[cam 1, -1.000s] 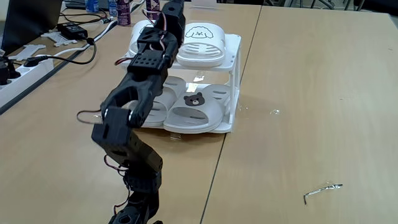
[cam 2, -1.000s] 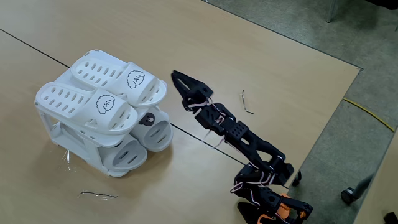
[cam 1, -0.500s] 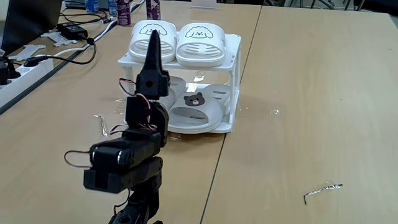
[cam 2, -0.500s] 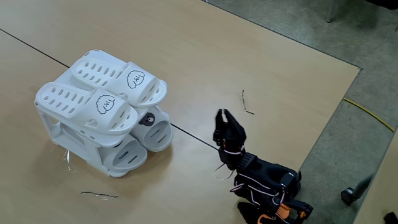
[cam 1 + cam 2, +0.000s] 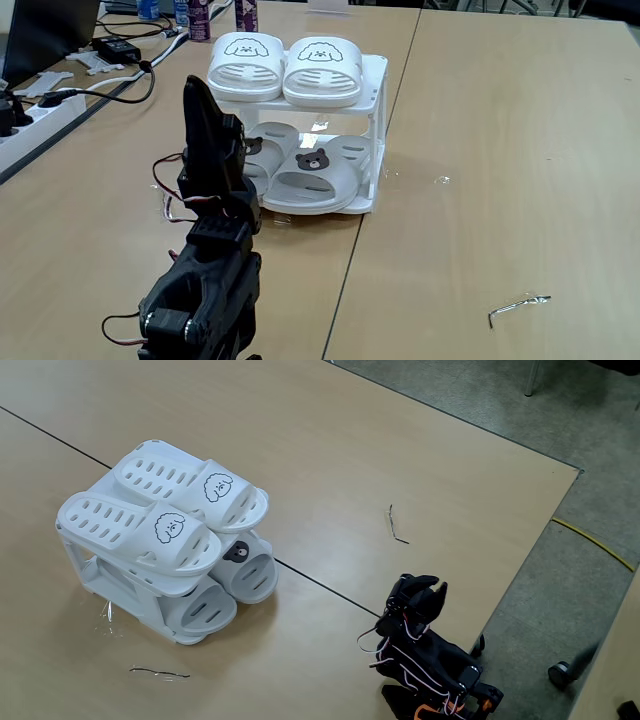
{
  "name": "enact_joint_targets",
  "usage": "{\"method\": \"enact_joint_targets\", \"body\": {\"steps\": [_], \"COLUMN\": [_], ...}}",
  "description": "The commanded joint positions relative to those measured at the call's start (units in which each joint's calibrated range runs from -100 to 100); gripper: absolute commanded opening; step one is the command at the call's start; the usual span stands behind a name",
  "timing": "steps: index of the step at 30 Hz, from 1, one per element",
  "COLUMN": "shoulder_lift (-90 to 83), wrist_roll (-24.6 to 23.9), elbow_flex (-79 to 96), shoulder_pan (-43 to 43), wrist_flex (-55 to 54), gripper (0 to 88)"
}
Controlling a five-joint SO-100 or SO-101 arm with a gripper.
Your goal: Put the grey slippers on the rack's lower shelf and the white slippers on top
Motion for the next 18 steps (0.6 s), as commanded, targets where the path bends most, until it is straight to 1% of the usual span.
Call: {"method": "enact_joint_targets", "body": {"steps": [1,5,18], "shoulder_lift": [-2.52,-6.98,-7.23], "wrist_roll": [0.37,0.37,0.37], "elbow_flex": [0.45,0.18,0.18], "shoulder_pan": [0.0,0.42,0.33], "wrist_flex": [-0.07,-0.07,-0.07], "gripper": [1.5,1.5,1.5]}}
